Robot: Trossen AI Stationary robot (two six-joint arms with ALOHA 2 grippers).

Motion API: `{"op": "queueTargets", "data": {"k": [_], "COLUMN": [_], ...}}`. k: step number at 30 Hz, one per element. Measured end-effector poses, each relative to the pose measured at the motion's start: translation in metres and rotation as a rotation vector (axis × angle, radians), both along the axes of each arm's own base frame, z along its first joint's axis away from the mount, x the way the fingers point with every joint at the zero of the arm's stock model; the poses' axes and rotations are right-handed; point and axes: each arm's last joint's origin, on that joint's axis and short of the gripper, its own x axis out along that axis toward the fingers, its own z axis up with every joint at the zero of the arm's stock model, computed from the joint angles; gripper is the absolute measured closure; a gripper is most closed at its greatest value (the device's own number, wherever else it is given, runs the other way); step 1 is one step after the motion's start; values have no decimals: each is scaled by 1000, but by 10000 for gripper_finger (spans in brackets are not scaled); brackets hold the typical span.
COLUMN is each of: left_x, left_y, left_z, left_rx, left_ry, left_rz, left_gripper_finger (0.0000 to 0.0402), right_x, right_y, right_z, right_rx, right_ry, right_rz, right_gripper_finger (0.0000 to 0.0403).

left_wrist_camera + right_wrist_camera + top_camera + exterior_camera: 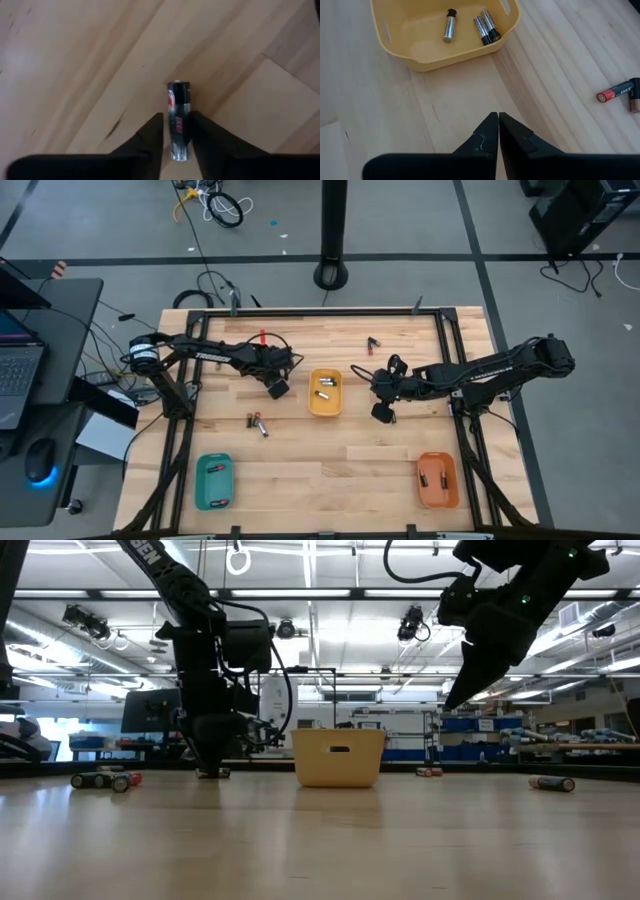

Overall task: Sort batteries
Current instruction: Put the silver battery into the yellow bin

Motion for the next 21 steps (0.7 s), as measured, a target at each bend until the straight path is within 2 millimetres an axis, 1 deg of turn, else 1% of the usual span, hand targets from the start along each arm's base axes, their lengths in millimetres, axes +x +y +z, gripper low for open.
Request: {"op": "queueTargets", "data": {"k": [3, 5, 8, 11, 14, 17, 21], "left_x": [0, 0, 3, 8, 16, 20, 29], "left_y": [-1, -1, 1, 3, 5, 5, 2], "left_z": [0, 0, 3, 8, 21, 32, 57], "left_rx": [-2, 2, 19, 30, 56, 76, 114], "left_ry": [12, 19, 22, 21, -22, -49, -103], "left_rz": [-39, -61, -90, -129, -159, -197, -258], "left_gripper_finger": [341, 359, 359, 359, 359, 359, 359], "right_x": [0, 0, 0, 0, 0, 0, 0], "right_y": [0, 0, 0, 0, 0, 0, 0], "right_z": [0, 0, 0, 0, 0, 0, 0], "right_rx": [0, 0, 0, -2, -1, -1, -5], "right_ry": [0, 0, 0, 1, 0, 1, 3], "right_rz": [0, 0, 0, 3, 1, 1, 8], "right_gripper_finger": [382, 387, 391, 387, 380, 382, 391]}}
